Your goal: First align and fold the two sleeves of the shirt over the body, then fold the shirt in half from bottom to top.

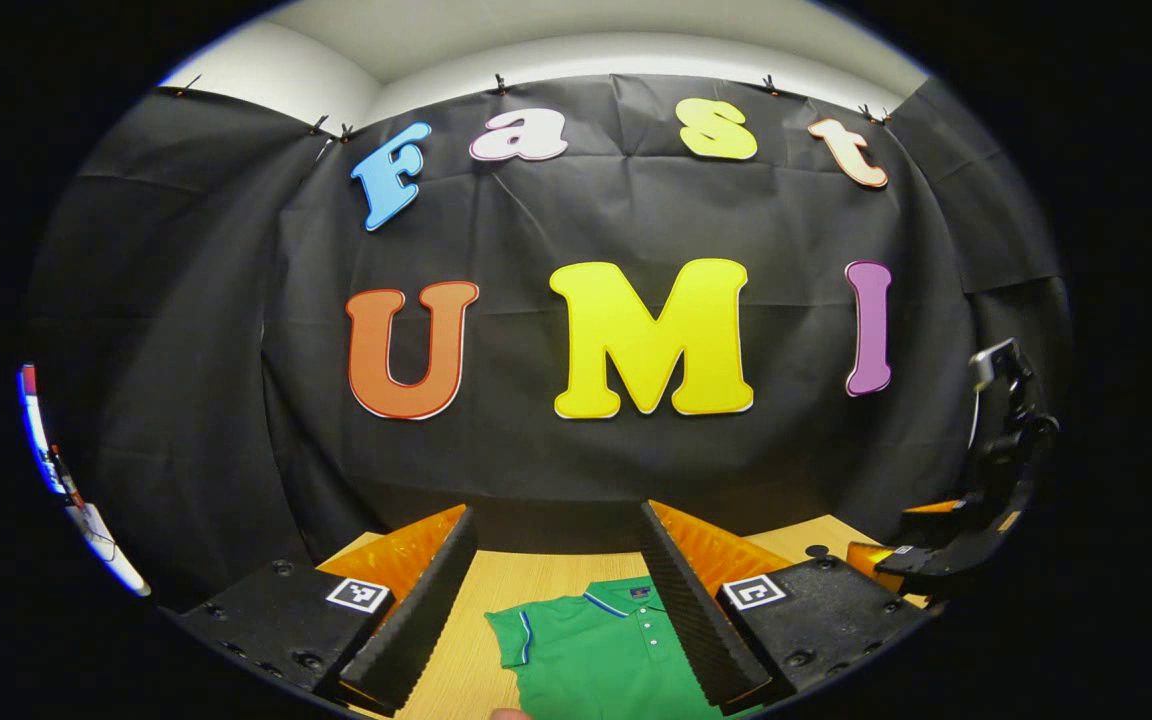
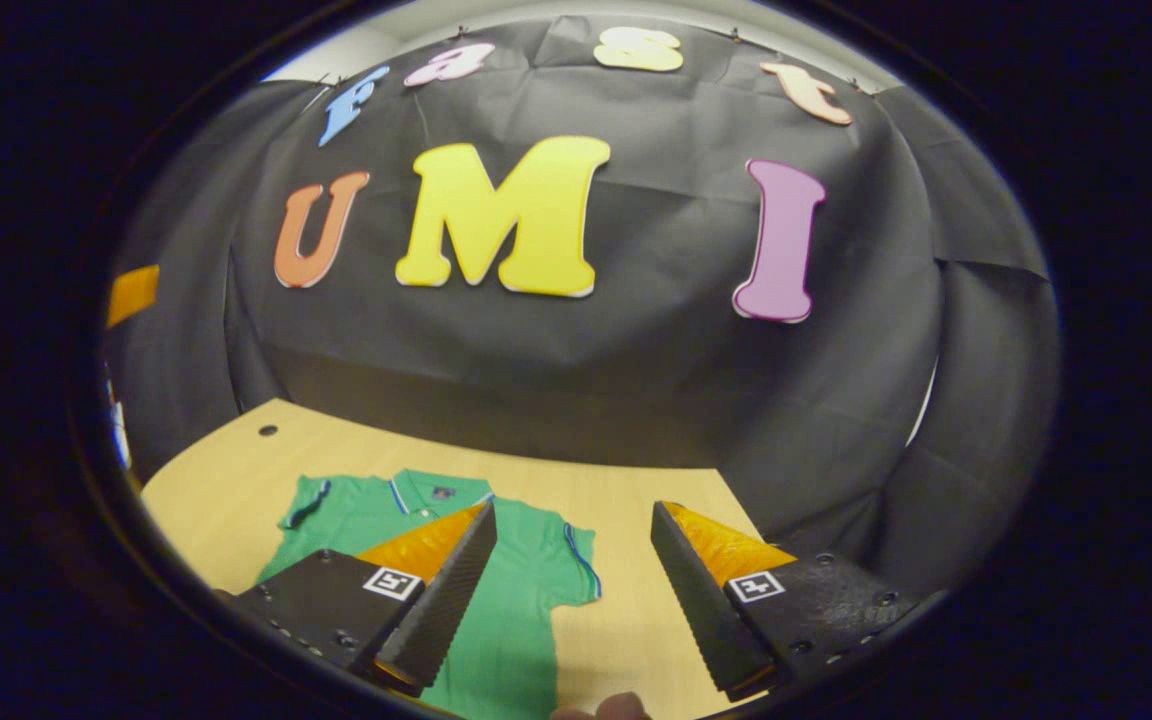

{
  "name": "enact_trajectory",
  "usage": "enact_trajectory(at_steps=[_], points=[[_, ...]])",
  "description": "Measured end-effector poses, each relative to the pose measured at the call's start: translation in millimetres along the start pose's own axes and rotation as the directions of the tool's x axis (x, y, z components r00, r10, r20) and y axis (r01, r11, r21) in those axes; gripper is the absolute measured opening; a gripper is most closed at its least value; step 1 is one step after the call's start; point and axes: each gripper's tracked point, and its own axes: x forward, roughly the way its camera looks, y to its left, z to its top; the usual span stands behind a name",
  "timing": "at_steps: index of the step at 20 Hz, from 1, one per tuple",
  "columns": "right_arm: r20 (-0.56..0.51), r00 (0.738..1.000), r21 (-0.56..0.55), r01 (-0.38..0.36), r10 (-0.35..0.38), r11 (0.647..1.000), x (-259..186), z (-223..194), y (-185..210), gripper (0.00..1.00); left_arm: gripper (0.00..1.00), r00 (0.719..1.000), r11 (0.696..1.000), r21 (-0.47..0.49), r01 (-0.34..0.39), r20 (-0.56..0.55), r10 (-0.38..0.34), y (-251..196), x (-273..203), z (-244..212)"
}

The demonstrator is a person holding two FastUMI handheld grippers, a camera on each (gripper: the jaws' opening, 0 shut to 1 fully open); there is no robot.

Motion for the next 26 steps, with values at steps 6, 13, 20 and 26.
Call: enact_trajectory(at_steps=[6,13,20,26], points=[[-0.119,0.992,-0.021,-0.051,0.048,0.998,87,-53,-18,0.95,1.00,0.998,0.998,0.011,-0.060,-0.017,0.060,-2,11,1],[-0.257,0.961,-0.036,-0.117,0.104,0.993,163,-119,-22,0.96,1.00,0.994,0.995,0.027,-0.099,-0.033,0.100,-21,29,4],[-0.372,0.912,0.039,-0.171,0.173,0.984,185,-158,-11,0.67,0.95,0.990,0.991,0.047,-0.123,-0.063,0.126,-33,31,-2],[-0.398,0.893,0.141,-0.166,0.210,0.976,186,-165,-14,0.02,1.00,0.990,0.992,0.059,-0.113,-0.077,0.117,-36,36,-7]])
